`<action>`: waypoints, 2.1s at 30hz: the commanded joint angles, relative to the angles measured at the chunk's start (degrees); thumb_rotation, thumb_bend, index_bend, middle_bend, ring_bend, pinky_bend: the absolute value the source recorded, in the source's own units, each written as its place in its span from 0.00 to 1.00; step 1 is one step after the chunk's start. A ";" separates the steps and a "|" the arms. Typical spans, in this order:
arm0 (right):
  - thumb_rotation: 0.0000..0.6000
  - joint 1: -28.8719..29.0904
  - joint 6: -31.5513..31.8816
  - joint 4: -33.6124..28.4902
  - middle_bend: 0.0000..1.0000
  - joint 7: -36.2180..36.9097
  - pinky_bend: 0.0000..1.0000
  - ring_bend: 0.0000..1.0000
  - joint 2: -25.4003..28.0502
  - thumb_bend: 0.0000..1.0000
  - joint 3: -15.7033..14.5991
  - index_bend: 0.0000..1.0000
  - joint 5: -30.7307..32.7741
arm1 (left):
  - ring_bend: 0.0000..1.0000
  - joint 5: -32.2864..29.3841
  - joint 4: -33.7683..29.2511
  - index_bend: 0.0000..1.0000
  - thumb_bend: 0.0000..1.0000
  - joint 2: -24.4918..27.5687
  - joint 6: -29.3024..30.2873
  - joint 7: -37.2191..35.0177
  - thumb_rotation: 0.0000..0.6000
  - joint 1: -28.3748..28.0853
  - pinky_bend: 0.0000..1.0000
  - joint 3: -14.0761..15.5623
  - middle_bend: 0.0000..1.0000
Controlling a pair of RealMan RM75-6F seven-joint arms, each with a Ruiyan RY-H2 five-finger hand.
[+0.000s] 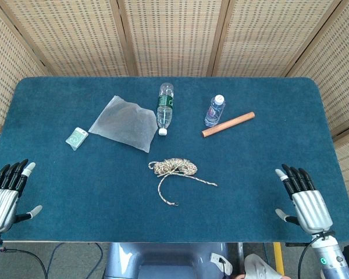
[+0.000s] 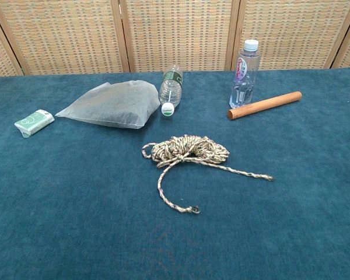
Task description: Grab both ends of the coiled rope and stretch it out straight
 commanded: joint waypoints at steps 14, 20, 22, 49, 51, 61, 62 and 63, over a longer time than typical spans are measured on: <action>1.00 21.00 -26.09 -2.70 0.00 -17.21 0.00 0.00 -17.22 0.17 11.25 0.38 29.17 | 0.00 -2.65 -0.58 0.00 0.00 -1.54 -2.59 4.04 1.00 -1.39 0.00 -1.12 0.00; 1.00 26.88 -25.56 1.50 0.00 -28.03 0.00 0.00 -25.85 0.28 11.92 0.39 43.81 | 0.00 -3.66 -0.86 0.00 0.00 -1.73 -3.50 5.18 1.00 -1.77 0.00 -1.29 0.00; 1.00 28.01 -25.31 2.31 0.00 -29.74 0.00 0.00 -26.97 0.30 11.55 0.39 46.50 | 0.00 -3.92 -0.88 0.00 0.00 -1.70 -3.65 5.05 1.00 -1.83 0.00 -1.33 0.00; 1.00 31.48 -22.44 9.37 0.00 -30.47 0.00 0.00 -29.94 0.33 7.63 0.47 49.30 | 0.00 -4.70 -0.85 0.00 0.00 -2.01 -4.57 5.15 1.00 -2.45 0.00 -1.11 0.00; 1.00 31.51 -22.37 9.64 0.00 -30.32 0.00 0.00 -30.05 0.34 7.53 0.48 49.09 | 0.00 -4.73 -0.83 0.00 0.00 -2.01 -4.61 5.12 1.00 -2.46 0.00 -1.09 0.00; 1.00 31.87 -22.77 10.83 0.00 -30.21 0.00 0.00 -30.55 0.36 6.85 0.52 49.14 | 0.00 -4.86 -0.77 0.00 0.00 -2.02 -4.66 5.23 1.00 -2.53 0.00 -1.07 0.00; 1.00 31.91 -22.82 10.96 0.00 -30.18 0.00 0.00 -30.66 0.36 6.82 0.52 49.21 | 0.00 -4.85 -0.77 0.00 0.00 -2.02 -4.63 5.20 1.00 -2.53 0.00 -1.06 0.00; 1.00 31.92 -22.85 11.05 0.00 -30.15 0.00 0.00 -30.73 0.36 6.81 0.53 49.29 | 0.00 -4.84 -0.76 0.00 0.00 -2.01 -4.61 5.18 1.00 -2.53 0.00 -1.06 0.00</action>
